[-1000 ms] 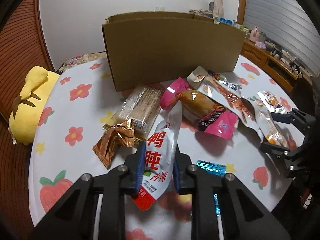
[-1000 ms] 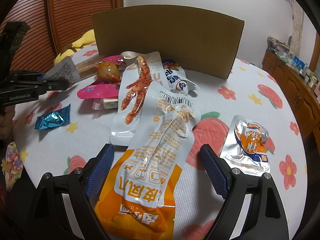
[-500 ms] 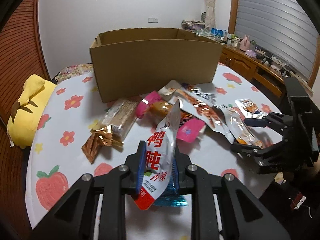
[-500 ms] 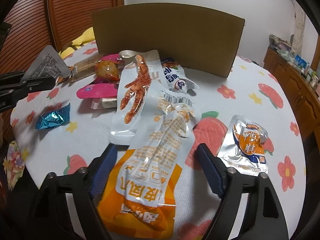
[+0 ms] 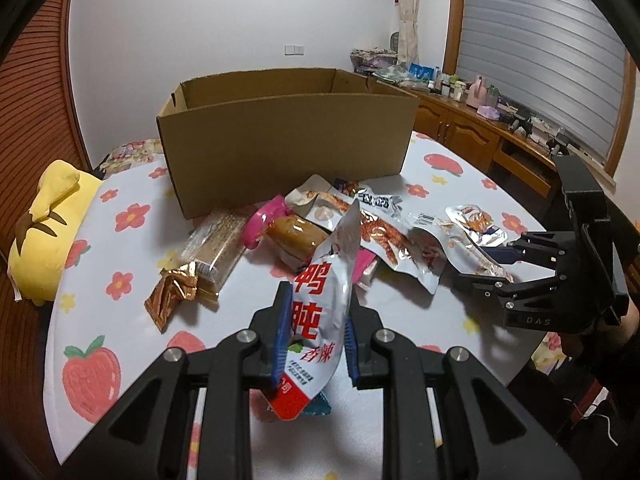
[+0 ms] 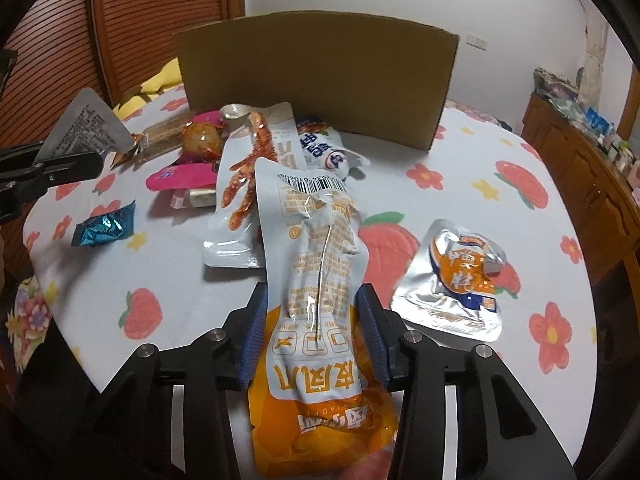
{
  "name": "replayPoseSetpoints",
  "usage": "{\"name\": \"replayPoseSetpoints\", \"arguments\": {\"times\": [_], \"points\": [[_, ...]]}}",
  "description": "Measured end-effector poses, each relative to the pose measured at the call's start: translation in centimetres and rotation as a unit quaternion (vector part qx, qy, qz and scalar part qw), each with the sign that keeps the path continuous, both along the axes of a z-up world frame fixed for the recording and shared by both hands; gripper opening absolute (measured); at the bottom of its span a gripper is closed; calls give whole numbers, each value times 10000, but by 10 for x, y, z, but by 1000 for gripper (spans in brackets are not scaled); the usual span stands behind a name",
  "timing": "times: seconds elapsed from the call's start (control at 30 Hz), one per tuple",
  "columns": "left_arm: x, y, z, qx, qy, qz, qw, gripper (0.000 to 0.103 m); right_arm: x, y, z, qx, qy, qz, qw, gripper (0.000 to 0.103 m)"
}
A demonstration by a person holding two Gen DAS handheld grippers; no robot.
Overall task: Organize snacks
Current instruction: 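Close the left gripper on the duck-neck pouch while the right gripper grasps the orange pouch, then carry the duck-neck pouch into the box and open the left gripper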
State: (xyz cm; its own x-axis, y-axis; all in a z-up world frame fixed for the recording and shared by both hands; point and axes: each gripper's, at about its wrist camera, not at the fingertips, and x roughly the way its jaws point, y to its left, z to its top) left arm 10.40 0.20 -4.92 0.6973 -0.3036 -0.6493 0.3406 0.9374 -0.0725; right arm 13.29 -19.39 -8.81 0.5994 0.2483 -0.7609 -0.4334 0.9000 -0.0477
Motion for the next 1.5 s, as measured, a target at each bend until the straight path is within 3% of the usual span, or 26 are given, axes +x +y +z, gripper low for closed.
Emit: {"name": "replayPoseSetpoints", "arguments": {"times": [0.77,1.1,1.27,1.5], "points": [[17,0,49,-227,-450,74,9987,21,-2,1,75,286,-698,201,9969,44],[64,-4,91,-101,-779,-16,9969,21,41,11,123,366,-1064,280,9932,44],[89,-4,99,-41,-780,-5,9969,21,70,18,145,429,-1166,383,9915,45],[130,-2,98,89,-674,62,9977,21,110,25,151,510,-1109,553,9910,45]]}}
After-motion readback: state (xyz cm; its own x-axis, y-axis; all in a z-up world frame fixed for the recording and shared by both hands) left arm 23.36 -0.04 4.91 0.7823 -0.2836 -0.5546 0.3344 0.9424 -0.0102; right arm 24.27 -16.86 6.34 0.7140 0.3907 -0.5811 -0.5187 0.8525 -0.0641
